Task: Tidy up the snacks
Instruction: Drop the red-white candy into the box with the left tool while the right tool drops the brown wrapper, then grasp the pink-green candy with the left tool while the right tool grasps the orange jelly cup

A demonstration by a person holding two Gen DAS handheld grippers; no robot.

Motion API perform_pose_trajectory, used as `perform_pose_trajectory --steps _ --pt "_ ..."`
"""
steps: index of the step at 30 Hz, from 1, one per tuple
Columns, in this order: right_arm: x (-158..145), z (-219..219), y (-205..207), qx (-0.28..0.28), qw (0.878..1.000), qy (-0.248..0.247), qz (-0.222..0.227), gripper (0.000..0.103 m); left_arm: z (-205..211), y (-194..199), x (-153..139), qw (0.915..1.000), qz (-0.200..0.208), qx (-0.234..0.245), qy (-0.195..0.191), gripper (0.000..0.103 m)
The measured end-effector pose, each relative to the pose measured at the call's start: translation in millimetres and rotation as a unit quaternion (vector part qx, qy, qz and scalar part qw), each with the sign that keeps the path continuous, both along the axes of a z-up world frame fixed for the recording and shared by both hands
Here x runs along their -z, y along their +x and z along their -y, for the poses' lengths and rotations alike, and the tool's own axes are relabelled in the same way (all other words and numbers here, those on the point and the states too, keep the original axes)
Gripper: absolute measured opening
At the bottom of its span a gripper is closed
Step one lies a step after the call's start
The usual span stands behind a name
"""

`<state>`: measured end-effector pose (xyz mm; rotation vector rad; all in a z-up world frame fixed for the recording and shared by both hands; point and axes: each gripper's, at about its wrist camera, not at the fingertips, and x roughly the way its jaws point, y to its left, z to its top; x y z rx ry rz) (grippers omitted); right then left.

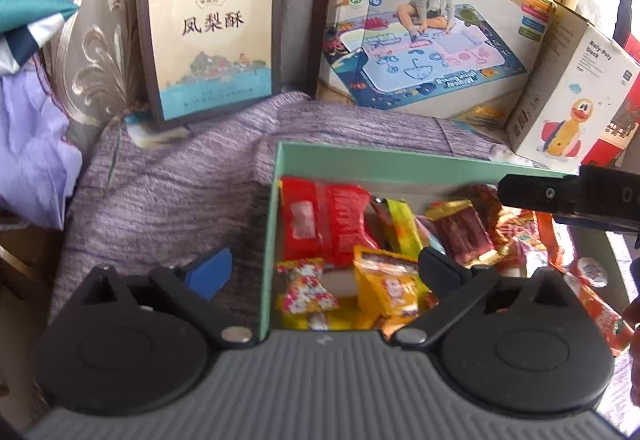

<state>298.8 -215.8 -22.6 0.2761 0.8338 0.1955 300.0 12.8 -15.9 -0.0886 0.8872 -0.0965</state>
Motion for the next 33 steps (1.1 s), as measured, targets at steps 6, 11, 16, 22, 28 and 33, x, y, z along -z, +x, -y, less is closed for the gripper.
perform_pose_trajectory --steps 6,11,16,22,28,33 --pt "-9.7 7.7 -25.1 0.000 1.000 -0.006 -0.001 0.103 10.0 -21.5 -6.0 0.9999 -0.002 0.010 0.003 0.103" --pt "-21.9 12.8 -55.1 -0.001 1.000 -0.006 0.006 0.103 14.7 -45.1 -16.9 0.9998 0.005 0.017 0.006 0.103" --pt "-30.8 18.2 -90.6 -0.002 1.000 -0.001 0.011 0.103 17.4 -76.6 -23.9 0.9997 0.008 0.022 0.003 0.103" --pt "-27.6 21.1 -134.8 -0.011 1.000 0.000 0.006 0.103 18.4 -116.2 -11.1 0.9995 -0.012 0.028 0.000 0.103" --pt "-12.0 20.3 -166.2 -0.015 1.000 0.005 -0.013 0.103 20.3 -147.5 16.9 0.9981 -0.052 0.033 -0.005 0.103" --pt "6.9 20.9 -180.9 -0.011 0.999 0.014 -0.036 0.103 30.2 -161.7 43.9 0.9955 -0.091 0.028 -0.001 0.103"
